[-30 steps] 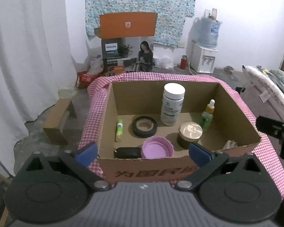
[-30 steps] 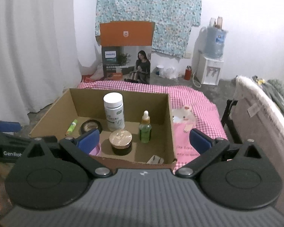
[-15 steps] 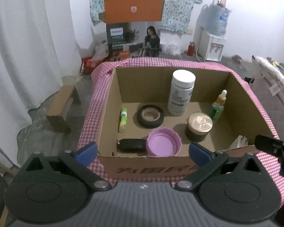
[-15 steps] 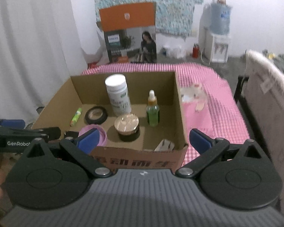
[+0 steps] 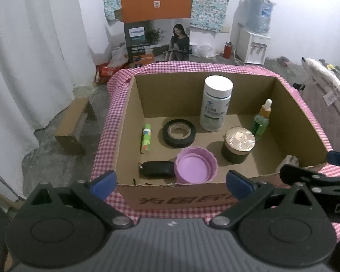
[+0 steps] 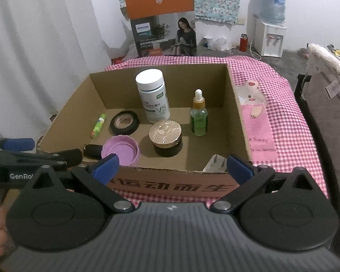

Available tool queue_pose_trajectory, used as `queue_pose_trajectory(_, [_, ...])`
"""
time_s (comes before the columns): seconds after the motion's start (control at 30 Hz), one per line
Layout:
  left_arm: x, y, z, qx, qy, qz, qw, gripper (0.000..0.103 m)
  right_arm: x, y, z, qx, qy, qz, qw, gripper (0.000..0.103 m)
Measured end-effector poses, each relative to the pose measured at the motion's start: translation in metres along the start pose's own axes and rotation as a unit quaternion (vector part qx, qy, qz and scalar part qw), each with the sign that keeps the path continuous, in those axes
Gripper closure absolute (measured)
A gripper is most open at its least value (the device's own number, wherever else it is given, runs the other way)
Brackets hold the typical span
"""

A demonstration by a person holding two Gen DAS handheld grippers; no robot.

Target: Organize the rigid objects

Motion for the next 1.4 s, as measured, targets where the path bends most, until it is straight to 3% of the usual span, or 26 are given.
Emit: queue_pose_trajectory(1.4, [0.0003,-0.0003,-0.0025,0.002,0.001,0.004,1.0000,0.000,-0.0016,0.0039,-0.0065,-0.009,0.009,0.012,1.000,0.001])
Point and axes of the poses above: each gripper's, at about its wrist camera, not at the fingertips, and y roughly the way its jaws point, z to its left, x to its top, the point moved 1 cm from there along y, roughly the way its jaws point, and after that the axes turned 6 degrees about y, right-handed, at the moved point
